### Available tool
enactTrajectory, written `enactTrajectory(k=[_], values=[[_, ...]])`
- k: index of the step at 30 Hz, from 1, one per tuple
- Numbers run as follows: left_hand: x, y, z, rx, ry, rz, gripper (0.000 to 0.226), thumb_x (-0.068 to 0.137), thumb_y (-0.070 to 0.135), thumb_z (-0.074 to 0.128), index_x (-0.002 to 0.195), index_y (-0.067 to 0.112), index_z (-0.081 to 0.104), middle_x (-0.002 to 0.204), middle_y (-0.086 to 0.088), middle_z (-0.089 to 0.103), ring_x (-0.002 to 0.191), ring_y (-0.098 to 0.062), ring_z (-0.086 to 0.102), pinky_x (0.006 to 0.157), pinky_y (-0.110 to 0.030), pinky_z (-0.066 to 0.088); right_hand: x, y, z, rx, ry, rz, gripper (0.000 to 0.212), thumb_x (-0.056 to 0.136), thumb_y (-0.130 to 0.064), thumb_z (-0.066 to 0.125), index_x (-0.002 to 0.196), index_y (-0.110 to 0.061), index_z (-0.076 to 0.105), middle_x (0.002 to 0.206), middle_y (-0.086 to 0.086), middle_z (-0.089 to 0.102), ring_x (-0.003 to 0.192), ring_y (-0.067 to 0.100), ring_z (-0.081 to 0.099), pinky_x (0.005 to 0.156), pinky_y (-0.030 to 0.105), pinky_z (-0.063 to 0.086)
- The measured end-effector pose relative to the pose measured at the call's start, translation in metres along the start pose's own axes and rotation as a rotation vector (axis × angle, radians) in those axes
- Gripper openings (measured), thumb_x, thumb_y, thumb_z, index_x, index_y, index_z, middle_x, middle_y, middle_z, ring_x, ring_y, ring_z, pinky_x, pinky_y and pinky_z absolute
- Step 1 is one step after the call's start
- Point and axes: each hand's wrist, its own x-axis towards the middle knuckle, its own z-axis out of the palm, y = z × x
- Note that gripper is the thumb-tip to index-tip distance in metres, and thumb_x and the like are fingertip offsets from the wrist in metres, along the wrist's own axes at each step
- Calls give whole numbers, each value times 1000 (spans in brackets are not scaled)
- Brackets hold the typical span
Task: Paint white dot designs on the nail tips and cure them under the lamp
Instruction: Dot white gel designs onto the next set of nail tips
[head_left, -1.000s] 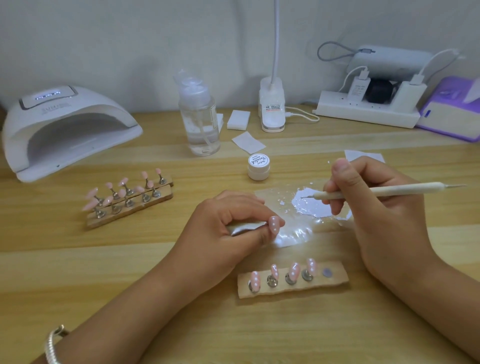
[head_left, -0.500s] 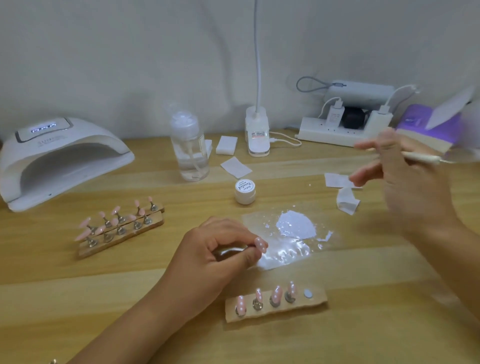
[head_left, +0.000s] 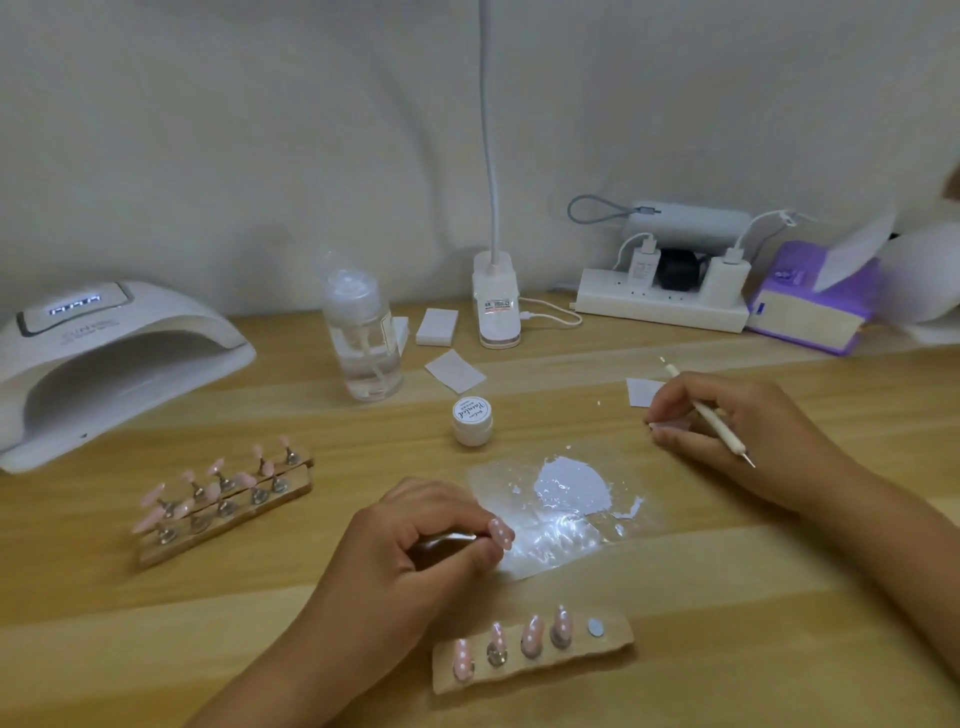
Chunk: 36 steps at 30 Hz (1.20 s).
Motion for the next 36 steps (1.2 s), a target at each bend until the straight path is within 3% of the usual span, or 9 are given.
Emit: enactTrajectory(k=[3,8,12,18,26,36], values=[[-1,1,0,-1,-6,-7,9,77,27,75,84,30,78,87,10,75,98,-16,65,88,-30,48,0,0,2,-43,22,-31,25,80,-5,80,82,-27,68,82,-12,71,79,4,69,71,13,50],[0,1,0,-4,-2,-10,6,77,26,75,81,27,79,87,9,75,98,-17,65,87,-31,50,2,-2,4,-23,83,-9,21,80,-7,80,89,-20,65,84,-11,70,82,-5,67,70,2,44],[1,2,0,-9,11,13,15,78,36,72,83,24,80,88,11,75,97,-15,67,86,-30,51,3,-8,2,-105,88,20,22,81,-10,80,75,-21,61,71,-6,67,73,5,64,63,16,45],[1,3,2,-29,65,36,20,81,38,68,86,23,79,86,13,74,93,-15,66,78,-22,51,7,-68,-3,201,151,-130,17,81,-18,79,82,-27,64,83,-7,72,79,15,66,71,20,52],[-1,6,2,22,96,115,20,85,33,65,88,19,79,87,17,73,92,-15,66,83,-27,49,-8,-125,33,309,-17,-345,26,84,-18,78,85,-33,57,88,-6,72,87,15,70,78,21,52],[-2,8,1,-7,127,130,8,86,29,68,81,28,74,78,9,70,84,-19,63,81,-38,49,-16,-135,44,285,-45,-308,26,83,-16,76,79,-33,57,87,-12,73,84,10,68,73,18,50]])
